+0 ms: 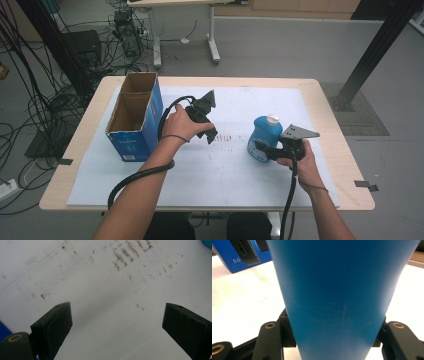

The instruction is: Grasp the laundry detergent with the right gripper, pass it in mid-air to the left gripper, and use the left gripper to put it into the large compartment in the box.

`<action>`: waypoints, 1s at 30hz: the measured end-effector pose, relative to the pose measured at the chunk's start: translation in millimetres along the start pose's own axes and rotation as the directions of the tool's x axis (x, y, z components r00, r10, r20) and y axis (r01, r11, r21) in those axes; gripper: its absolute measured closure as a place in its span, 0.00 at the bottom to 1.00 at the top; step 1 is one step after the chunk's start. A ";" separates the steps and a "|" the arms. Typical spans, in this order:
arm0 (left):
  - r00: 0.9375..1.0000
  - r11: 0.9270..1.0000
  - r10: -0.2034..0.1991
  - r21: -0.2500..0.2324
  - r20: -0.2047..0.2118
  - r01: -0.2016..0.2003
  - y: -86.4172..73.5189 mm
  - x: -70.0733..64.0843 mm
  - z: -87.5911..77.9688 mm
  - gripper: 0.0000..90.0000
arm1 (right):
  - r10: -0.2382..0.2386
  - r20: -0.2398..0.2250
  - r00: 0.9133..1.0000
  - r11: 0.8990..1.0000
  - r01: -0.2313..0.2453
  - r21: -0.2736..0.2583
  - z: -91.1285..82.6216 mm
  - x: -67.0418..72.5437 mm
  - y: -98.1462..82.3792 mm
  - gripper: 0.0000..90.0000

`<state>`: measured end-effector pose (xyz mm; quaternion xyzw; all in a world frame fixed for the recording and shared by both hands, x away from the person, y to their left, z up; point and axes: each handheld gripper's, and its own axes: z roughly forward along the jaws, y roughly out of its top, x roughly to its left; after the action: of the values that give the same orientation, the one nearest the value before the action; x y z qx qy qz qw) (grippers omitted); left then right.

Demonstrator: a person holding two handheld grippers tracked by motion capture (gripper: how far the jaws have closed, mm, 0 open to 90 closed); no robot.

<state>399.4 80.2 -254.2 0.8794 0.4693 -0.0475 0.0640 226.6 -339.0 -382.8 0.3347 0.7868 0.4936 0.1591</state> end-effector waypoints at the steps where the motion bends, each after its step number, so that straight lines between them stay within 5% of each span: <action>1: 1.000 1.000 0.004 0.005 0.001 -0.004 0.6 0.7 -0.3 0.11 | -0.001 0.000 1.000 1.000 0.001 0.000 0.0 0.1 0.0 0.47; 30: 1.000 1.000 -0.004 -0.001 -0.001 0.004 -1.0 0.1 -1.0 0.10 | -0.011 0.001 1.000 1.000 0.011 0.001 -0.1 0.6 0.6 0.47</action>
<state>398.6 80.9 -253.2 0.8785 0.4711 -0.0467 0.0641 226.3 -338.5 -382.2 0.3306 0.7889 0.4919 0.1622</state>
